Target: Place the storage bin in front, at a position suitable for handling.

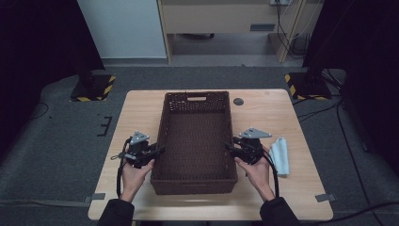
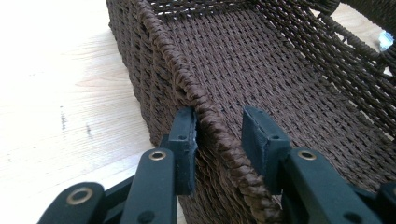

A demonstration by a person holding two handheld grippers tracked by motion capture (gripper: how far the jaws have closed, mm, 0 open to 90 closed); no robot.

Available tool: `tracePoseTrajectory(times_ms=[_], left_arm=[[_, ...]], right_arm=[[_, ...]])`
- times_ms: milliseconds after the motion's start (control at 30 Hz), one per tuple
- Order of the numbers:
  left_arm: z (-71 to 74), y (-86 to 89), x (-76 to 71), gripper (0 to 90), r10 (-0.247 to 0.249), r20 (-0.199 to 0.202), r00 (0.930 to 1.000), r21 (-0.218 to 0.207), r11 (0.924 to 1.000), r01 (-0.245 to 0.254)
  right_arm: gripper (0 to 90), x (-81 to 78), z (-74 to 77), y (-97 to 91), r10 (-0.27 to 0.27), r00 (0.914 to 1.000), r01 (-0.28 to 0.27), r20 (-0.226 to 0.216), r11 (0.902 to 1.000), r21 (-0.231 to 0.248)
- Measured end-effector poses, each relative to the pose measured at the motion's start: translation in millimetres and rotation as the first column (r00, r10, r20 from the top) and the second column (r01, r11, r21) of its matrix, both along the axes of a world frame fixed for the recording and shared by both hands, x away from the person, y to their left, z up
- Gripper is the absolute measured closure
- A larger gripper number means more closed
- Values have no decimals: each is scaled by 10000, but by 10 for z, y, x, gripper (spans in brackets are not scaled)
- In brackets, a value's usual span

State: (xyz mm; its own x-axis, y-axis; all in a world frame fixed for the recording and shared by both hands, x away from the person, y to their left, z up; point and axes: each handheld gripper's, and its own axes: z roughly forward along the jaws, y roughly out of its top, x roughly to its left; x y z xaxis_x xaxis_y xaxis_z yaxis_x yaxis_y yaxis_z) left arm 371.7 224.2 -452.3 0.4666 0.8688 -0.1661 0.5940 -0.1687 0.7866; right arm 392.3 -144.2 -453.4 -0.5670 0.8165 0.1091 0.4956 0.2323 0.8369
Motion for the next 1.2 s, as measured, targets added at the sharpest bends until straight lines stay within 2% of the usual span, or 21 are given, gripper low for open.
tracePoseTrajectory(times_ms=[133,233,367,500,633,833,1000,1100,1200], left_arm=[[-3,-125,-77,645,-137,84,9999,70,9999,136],[2,-193,-140,642,-214,114,9997,208,9996,211],[-1,-240,-195,640,-240,128,9996,182,9996,238],[0,-244,-209,639,-267,110,9996,237,9994,265],[-7,-235,-202,632,-258,87,9996,68,9996,258],[-9,-235,-200,632,-289,83,9995,55,9996,288],[-13,-239,-219,627,-338,130,9993,109,9994,336],[-20,-233,-219,621,-258,121,9996,-26,9997,258],[-31,-225,-219,609,-165,117,9998,-225,9996,167]], right_arm=[[561,-78,-23,-138,-43,10000,45,-60,9993,362],[560,-145,-19,-214,-14,10000,16,-37,9995,300],[560,-218,-32,-273,-69,10000,71,-37,9986,527],[561,-249,-42,-292,-95,9999,92,54,9986,514],[562,-255,-50,-284,-153,9998,146,134,9987,495],[566,-252,-37,-270,-86,9998,84,167,9999,135],[568,-260,-41,-279,-167,9998,164,67,9993,321],[555,-249,-30,-283,-118,9999,119,-49,9993,363],[521,-234,15,-323,14,10000,-16,47,9992,405]])
